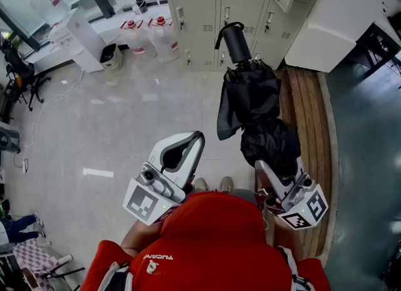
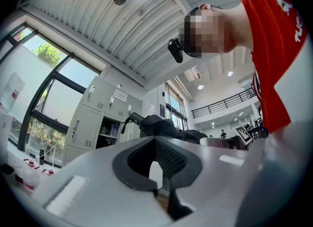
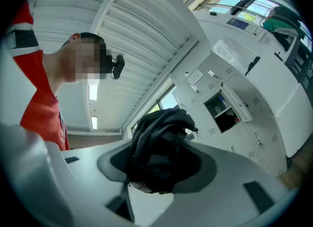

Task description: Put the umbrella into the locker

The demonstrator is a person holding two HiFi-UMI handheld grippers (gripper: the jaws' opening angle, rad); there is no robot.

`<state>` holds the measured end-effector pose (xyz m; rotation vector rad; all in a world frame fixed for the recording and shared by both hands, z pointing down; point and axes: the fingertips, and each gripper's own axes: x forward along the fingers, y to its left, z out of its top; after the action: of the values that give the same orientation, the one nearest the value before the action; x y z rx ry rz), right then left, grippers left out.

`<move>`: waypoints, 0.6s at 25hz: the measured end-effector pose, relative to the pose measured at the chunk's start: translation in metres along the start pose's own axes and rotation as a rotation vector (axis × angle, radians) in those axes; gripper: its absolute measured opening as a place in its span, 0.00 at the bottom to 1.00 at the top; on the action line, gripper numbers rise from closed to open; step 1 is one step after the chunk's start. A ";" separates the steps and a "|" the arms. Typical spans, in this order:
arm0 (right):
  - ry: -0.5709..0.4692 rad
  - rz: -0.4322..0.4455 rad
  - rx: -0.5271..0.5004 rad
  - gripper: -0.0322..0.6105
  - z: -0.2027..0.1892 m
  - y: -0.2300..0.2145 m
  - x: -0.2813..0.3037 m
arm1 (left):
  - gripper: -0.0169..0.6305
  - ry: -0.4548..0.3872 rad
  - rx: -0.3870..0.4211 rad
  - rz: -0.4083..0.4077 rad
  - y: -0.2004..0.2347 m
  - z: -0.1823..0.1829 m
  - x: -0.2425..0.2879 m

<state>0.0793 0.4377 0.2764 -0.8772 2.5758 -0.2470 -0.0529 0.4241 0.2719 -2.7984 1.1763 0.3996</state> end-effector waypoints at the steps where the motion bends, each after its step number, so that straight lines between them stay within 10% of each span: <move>1: -0.005 0.004 0.011 0.39 0.001 0.000 0.000 | 0.03 -0.013 0.005 0.003 0.001 0.002 0.002; 15: 0.005 -0.007 0.011 0.39 0.000 -0.005 -0.003 | 0.03 -0.013 -0.016 -0.016 0.003 -0.007 0.007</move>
<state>0.0843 0.4355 0.2789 -0.8834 2.5741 -0.2654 -0.0491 0.4162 0.2774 -2.8126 1.1526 0.4279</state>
